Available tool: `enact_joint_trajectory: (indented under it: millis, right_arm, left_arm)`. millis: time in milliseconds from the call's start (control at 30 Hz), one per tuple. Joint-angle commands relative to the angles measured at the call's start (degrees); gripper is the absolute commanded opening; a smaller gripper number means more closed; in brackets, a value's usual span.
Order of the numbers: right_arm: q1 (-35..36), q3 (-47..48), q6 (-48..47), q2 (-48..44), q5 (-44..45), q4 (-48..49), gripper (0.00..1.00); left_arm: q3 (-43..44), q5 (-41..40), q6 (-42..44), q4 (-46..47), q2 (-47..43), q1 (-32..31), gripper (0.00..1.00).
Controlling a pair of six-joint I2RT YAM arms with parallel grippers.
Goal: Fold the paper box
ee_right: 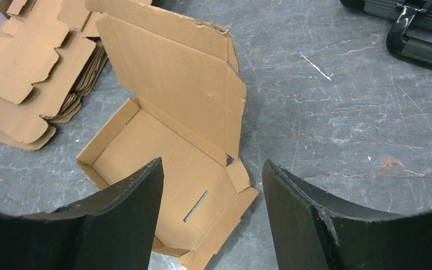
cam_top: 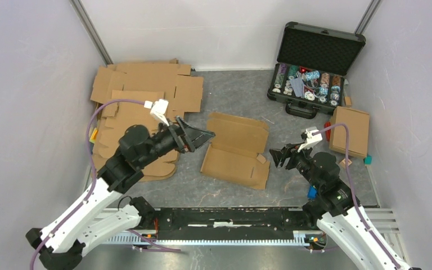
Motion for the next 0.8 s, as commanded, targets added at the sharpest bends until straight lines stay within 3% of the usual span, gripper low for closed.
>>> enact_joint_trajectory:
  millis: [0,133,267,667,767]
  right_arm:
    - [0.25,3.28,-0.78,0.32,-4.02,-1.01,0.71]
    - [0.18,2.00,-0.08,0.80,-8.16,-0.57,0.72]
    - [0.26,1.01,-0.18,0.89,-8.92,-1.02,0.72]
    - [0.23,-1.12,2.10,5.55,-9.69,2.21,0.74]
    - [0.22,-1.64,3.29,6.05,-9.85,2.52,0.81]
  left_arm:
    - [1.04,-2.47,5.59,-11.17,8.68,0.12,1.00]
    - [-4.24,-3.20,5.87,-5.54,8.89,0.12,1.00]
    - [-7.18,-4.35,13.47,-3.45,7.53,0.12,1.00]
    - [-11.62,-24.69,21.00,-3.73,9.17,0.21,1.00]
    - [-13.58,-28.12,22.12,-0.68,9.93,0.36,1.00]
